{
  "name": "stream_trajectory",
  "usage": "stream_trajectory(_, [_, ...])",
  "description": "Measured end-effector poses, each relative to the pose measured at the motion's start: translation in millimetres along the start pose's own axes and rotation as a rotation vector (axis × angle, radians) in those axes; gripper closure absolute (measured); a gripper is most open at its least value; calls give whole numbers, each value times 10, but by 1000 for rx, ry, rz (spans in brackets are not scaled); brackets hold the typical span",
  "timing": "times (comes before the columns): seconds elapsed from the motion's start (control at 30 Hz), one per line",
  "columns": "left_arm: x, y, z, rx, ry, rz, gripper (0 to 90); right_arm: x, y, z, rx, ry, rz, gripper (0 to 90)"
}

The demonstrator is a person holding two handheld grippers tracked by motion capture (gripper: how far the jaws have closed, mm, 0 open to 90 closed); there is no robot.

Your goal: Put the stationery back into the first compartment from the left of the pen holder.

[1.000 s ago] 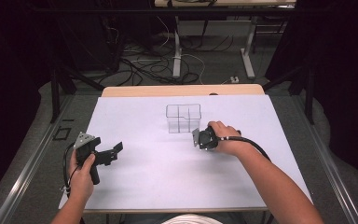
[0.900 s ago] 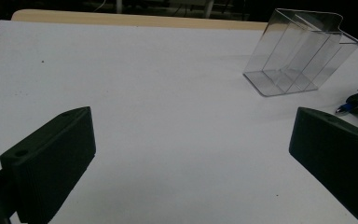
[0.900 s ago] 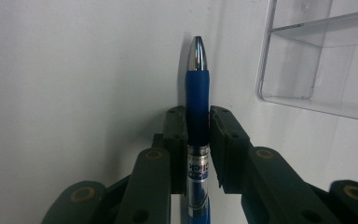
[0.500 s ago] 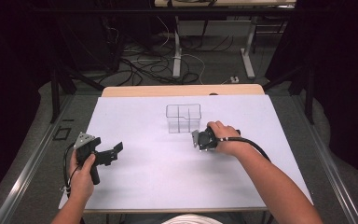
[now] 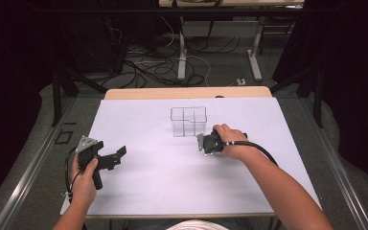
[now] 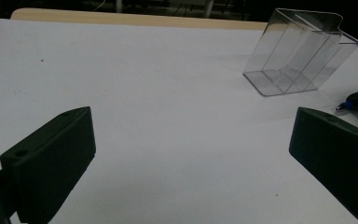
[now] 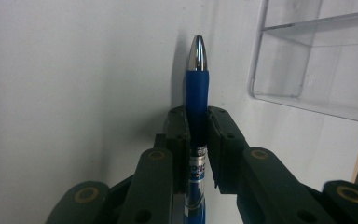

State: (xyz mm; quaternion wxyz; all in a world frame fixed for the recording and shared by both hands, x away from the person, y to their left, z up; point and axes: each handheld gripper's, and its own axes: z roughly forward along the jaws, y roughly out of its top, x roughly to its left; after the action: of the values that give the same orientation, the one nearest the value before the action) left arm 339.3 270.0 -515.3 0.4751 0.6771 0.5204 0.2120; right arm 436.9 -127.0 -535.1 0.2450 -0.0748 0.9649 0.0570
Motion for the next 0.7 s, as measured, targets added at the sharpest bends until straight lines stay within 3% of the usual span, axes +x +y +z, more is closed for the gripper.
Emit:
stream_trajectory(0.17, [-2, -1, 1, 0, 0, -1, 2, -20, -1, -63, -20, -24, 34, 800])
stream_trajectory(0.2, [-3, -1, 1, 0, 0, -1, 2, -21, -3, -58, -50, -44, 36, 800])
stream_trajectory(0.33, [-2, -1, 2, 1, 0, -2, 2, -38, 6, -129, -38, -22, 86, 800])
stream_trajectory(0.5, [-1, -3, 5, 3, 0, 2, 2, -60, -6, -185, -49, -29, 135, 800])
stream_trajectory(0.57, [0, -4, 5, 3, -1, 1, 2, -67, -18, -193, -79, -52, 141, 800])
stream_trajectory(0.63, [2, -3, 3, 5, 0, 2, 2, -71, -16, -253, -46, -33, 169, 800])
stream_trajectory(0.7, [3, -2, 3, 4, 0, 2, 2, -73, -28, -269, -76, -61, 181, 800])
